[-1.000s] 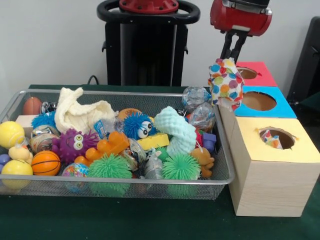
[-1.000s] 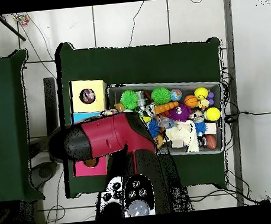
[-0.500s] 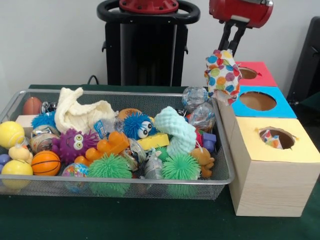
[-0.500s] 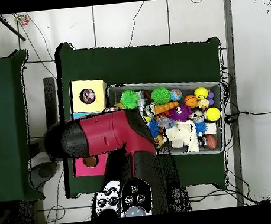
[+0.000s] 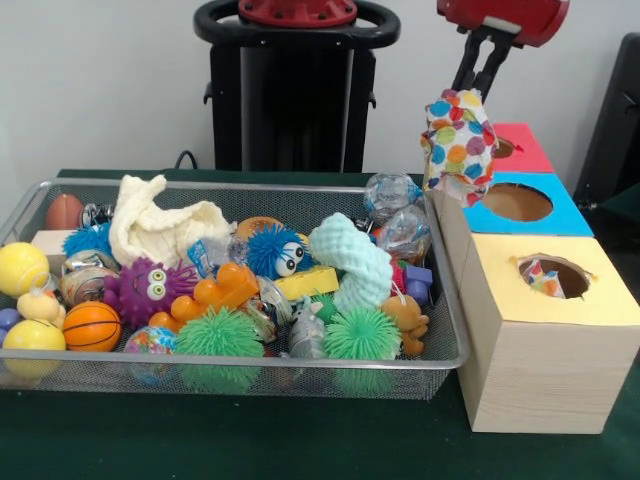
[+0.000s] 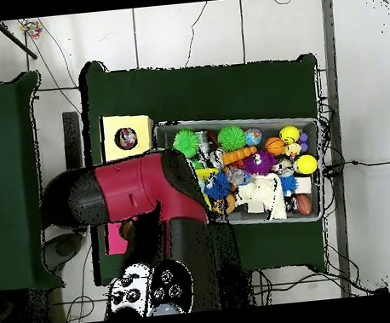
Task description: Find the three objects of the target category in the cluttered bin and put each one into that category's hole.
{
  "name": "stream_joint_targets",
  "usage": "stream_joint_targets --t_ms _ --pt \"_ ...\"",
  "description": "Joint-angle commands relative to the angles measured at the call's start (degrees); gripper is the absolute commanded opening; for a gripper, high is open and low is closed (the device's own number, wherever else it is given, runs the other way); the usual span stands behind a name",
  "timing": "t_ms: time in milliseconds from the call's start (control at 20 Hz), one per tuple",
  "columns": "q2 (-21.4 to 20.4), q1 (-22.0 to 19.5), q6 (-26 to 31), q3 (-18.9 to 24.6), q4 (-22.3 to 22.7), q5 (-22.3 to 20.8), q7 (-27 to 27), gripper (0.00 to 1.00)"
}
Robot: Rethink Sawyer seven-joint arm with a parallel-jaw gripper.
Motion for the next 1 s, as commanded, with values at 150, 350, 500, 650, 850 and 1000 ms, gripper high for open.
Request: stream_joint_targets --t_ms 150,350,500,650,850,1000 --pt "4.97 2.33 6.39 -0.93 -4.12 1.07 14.05 0.0" --pt "5.79 2.42 6.73 -0.4 -5.06 2.38 12.74 0.0" --pt "6.58 1.85 5.68 -0.52 -5.87 2.56 11.88 0.0" --pt "7.34 1.17 3.55 -1.22 -6.43 2.05 11.81 0.0" --pt "7.3 0.31 -1.31 -1.57 -3.08 1.67 11.65 0.0" --pt "6.0 -0.28 -4.94 -0.02 1.28 2.31 10.15 0.0"
